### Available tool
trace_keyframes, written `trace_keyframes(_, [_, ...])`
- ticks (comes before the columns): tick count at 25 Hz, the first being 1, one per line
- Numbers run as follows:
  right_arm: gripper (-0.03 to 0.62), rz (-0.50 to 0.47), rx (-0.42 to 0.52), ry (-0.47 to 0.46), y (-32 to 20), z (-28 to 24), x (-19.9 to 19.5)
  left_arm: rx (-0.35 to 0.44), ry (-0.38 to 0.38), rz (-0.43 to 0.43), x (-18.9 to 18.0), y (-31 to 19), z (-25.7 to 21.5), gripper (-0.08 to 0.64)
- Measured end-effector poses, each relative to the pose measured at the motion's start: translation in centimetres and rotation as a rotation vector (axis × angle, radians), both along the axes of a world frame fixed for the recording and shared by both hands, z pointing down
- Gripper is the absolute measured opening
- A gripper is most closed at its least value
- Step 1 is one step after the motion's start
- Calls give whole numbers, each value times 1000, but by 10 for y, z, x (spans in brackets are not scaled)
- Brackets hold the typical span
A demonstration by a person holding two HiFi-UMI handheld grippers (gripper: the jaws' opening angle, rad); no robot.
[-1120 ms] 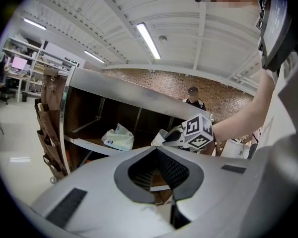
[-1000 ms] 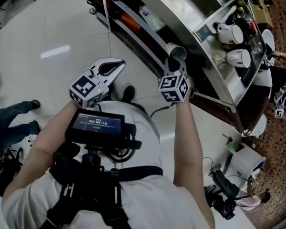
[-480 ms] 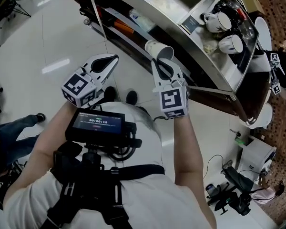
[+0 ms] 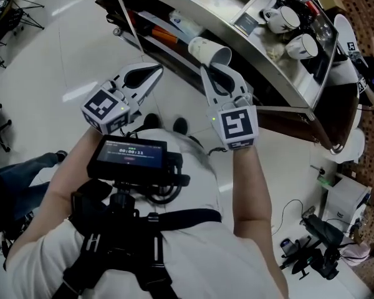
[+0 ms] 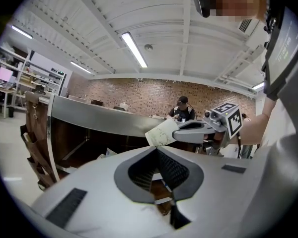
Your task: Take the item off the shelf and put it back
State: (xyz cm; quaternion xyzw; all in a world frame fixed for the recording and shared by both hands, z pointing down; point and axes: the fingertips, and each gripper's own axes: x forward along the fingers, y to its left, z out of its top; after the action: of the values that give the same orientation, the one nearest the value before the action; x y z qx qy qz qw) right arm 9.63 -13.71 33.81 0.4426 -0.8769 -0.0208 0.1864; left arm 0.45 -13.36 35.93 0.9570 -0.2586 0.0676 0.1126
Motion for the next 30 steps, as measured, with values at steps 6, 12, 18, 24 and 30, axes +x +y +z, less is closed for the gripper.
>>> trace_keyframes(6, [25, -1, 19, -12, 5, -2, -2, -5, 12, 8, 5, 4, -7, 0])
trace_keyframes(12, [25, -4, 19, -4, 8, -5, -1, 7, 14, 25, 13, 8, -12, 0])
trace_keyframes(18, [25, -8, 28, -2, 12, -9, 0, 18, 19, 35, 17, 9, -17, 0])
trace_keyframes(24, [25, -4, 21, -18, 13, -7, 2, 21, 16, 24, 17, 7, -13, 0])
trace_keyframes(30, [25, -11, 11, 1, 17, -5, 3, 18, 20, 36, 22, 13, -18, 0])
